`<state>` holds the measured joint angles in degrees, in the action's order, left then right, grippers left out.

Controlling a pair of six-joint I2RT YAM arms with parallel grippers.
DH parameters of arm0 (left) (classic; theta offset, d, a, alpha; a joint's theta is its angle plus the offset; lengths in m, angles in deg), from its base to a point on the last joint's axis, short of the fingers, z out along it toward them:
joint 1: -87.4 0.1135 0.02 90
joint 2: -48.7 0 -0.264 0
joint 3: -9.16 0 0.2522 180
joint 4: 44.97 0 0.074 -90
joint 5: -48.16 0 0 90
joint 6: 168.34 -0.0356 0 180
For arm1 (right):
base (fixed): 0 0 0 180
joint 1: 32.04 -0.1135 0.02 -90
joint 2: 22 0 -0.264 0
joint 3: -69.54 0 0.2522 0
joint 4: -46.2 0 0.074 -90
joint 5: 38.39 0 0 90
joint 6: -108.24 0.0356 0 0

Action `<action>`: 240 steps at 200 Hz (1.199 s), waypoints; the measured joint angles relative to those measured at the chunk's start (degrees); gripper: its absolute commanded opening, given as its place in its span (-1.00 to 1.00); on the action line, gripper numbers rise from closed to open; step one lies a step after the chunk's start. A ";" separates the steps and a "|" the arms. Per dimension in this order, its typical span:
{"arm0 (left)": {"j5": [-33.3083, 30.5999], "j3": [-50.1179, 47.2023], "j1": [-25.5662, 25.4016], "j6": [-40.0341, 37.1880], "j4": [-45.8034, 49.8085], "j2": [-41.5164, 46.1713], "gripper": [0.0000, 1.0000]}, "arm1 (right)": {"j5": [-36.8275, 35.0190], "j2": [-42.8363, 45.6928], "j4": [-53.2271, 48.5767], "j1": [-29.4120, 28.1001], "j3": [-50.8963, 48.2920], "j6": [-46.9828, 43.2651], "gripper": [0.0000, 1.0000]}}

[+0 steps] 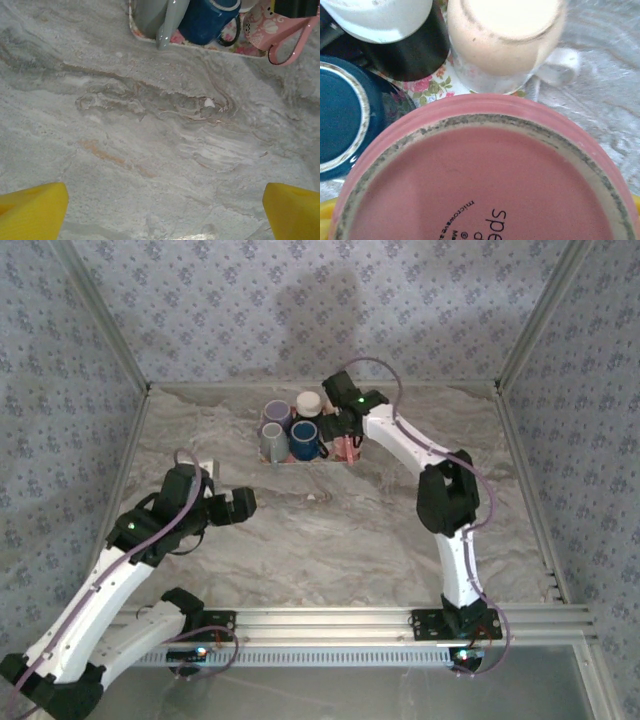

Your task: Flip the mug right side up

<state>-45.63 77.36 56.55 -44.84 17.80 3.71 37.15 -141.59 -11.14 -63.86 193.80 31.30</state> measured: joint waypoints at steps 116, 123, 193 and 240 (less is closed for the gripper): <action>26.60 -4.90 -2.19 6.49 -30.82 -6.16 0.77 | 16.79 42.93 13.97 0.00 -30.16 14.51 0.13; 28.39 -5.84 -2.29 7.67 -33.90 -6.78 0.74 | 19.21 44.59 16.26 0.44 -32.28 16.50 0.13; 44.17 -8.11 -2.27 21.49 -66.60 -19.80 0.67 | 33.88 49.46 34.69 5.79 -42.34 33.55 0.12; 50.14 -8.11 -1.36 32.44 -84.46 -26.45 0.65 | 39.28 50.01 46.53 7.28 -43.80 41.83 0.13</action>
<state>4.51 69.25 55.19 -12.41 -66.65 -22.74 76.43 -91.59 35.40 -56.58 149.99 73.14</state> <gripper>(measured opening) 0.826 0.856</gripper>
